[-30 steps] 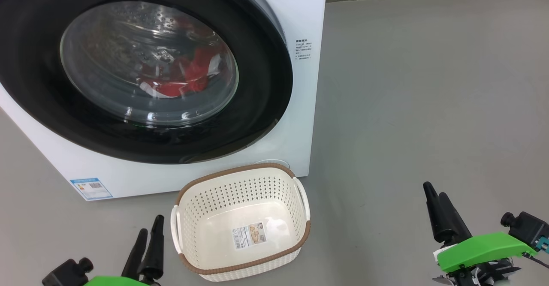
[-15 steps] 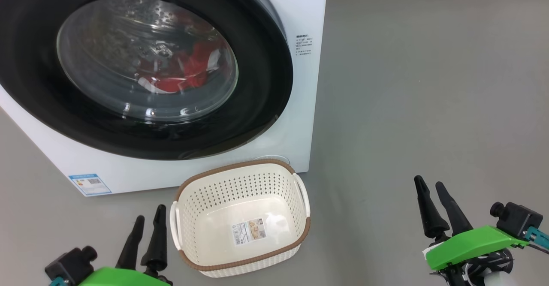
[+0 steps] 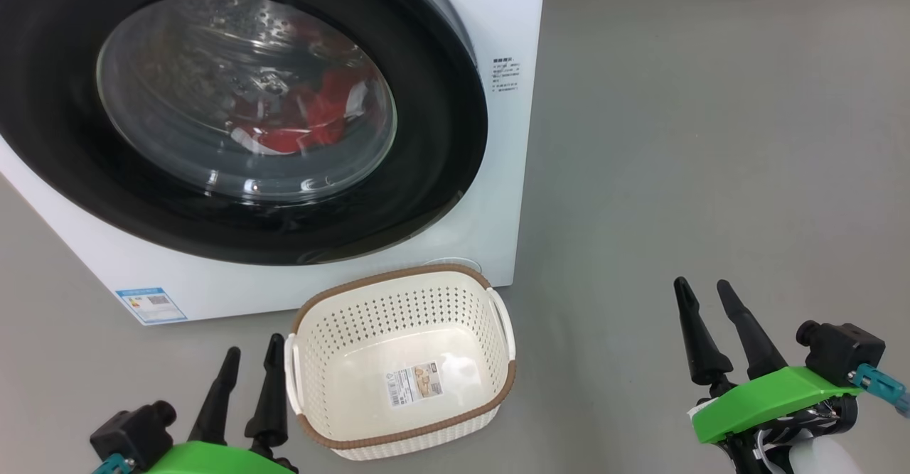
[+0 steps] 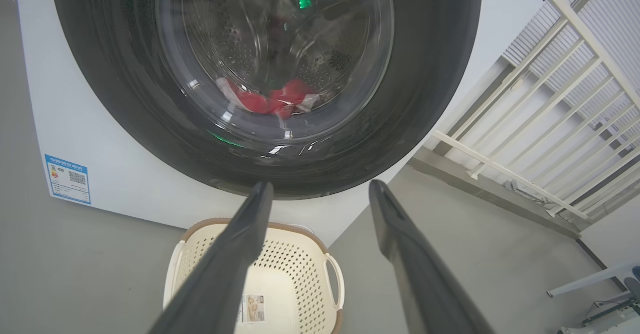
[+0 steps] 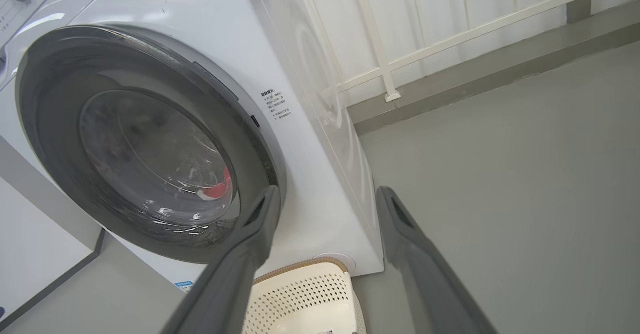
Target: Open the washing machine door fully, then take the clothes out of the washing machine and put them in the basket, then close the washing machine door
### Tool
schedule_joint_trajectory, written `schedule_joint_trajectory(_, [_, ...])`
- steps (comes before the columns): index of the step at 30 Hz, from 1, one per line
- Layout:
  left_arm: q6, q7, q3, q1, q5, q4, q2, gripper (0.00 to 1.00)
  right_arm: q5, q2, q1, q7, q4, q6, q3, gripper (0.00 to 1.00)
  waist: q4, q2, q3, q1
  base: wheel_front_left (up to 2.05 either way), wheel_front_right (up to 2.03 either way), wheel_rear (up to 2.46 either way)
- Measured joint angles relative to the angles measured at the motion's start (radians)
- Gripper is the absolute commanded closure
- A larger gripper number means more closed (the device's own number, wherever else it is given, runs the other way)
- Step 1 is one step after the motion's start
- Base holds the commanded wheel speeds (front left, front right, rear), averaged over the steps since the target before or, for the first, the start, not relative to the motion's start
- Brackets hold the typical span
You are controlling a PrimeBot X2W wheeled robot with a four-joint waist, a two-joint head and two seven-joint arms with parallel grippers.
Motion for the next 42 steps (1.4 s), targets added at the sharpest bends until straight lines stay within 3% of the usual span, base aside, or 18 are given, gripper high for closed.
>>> schedule_joint_trajectory(42, [0.033, -0.116, -0.024, -0.026, 0.450, -0.029, 0.008, 0.00, -0.471, -0.014, -0.028, -0.117, -0.029, 0.000, 0.040, 0.00, 0.013, 0.0000, -0.001, 0.0000, 0.00, 0.00, 0.00])
